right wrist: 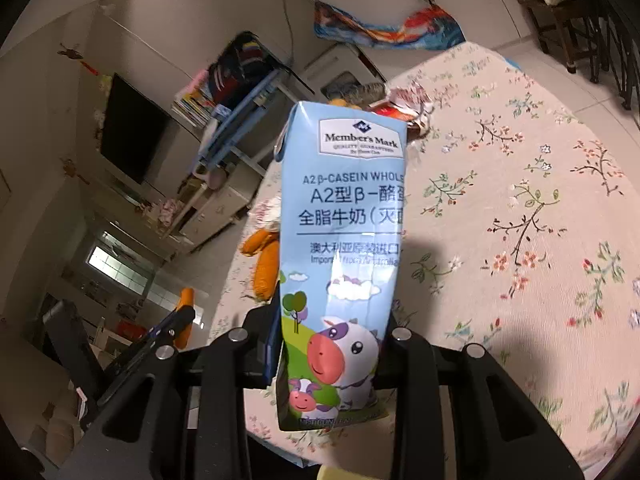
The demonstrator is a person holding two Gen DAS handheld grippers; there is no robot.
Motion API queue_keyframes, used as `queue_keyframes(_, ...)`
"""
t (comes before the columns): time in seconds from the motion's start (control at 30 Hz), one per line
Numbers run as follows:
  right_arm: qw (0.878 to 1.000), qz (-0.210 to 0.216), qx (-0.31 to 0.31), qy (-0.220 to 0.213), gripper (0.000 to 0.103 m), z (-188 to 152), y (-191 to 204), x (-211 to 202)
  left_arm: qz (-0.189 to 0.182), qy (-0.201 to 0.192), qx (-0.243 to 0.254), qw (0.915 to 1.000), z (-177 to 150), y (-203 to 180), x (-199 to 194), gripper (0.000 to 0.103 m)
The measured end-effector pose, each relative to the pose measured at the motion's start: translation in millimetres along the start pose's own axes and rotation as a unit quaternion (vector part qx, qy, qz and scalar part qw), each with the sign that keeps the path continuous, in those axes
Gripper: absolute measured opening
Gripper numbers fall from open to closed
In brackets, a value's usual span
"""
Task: Collect trash
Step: 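Grasp an orange peel strip with the left gripper while the right holds the carton, then carry the carton and peel to the yellow basin and release both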
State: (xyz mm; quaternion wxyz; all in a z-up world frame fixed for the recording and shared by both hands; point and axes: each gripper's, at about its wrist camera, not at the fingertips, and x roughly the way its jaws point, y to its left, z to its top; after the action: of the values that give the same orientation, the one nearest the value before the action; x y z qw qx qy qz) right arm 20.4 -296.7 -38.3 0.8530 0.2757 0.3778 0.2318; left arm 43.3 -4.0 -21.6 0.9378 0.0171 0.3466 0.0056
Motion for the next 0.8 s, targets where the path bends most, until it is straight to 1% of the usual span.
queue_keyframes(0.13, 1.0, 0.006, -0.018, -0.019, 0.032, -15.9, 12.8, -14.3, -0.007, -0.011, -0.003, 0.9999, -10.1, -0.8, -20.7, 0.015)
queue_keyframes(0.27, 0.999, 0.006, -0.031, -0.025, 0.032, -29.6, 21.4, -22.1, -0.016, -0.017, -0.005, 0.9997, -18.9, -3.1, -34.9, 0.015)
queue_keyframes(0.43, 0.999, 0.007, -0.032, -0.034, 0.032, -42.4, 25.2, -31.6, -0.028, -0.025, -0.004, 0.9993, -30.7, -7.0, -52.0, 0.015)
queue_keyframes(0.63, 0.999, 0.006, -0.034, -0.033, 0.032, -52.7, 25.1, -38.7, -0.043, -0.035, -0.003, 0.9985, -44.0, -9.8, -69.6, 0.015)
queue_keyframes(0.8, 0.999, 0.002, -0.043, -0.021, 0.032, -65.1, 30.4, -39.3, -0.049, -0.035, -0.003, 0.9982, -56.0, -11.7, -80.3, 0.015)
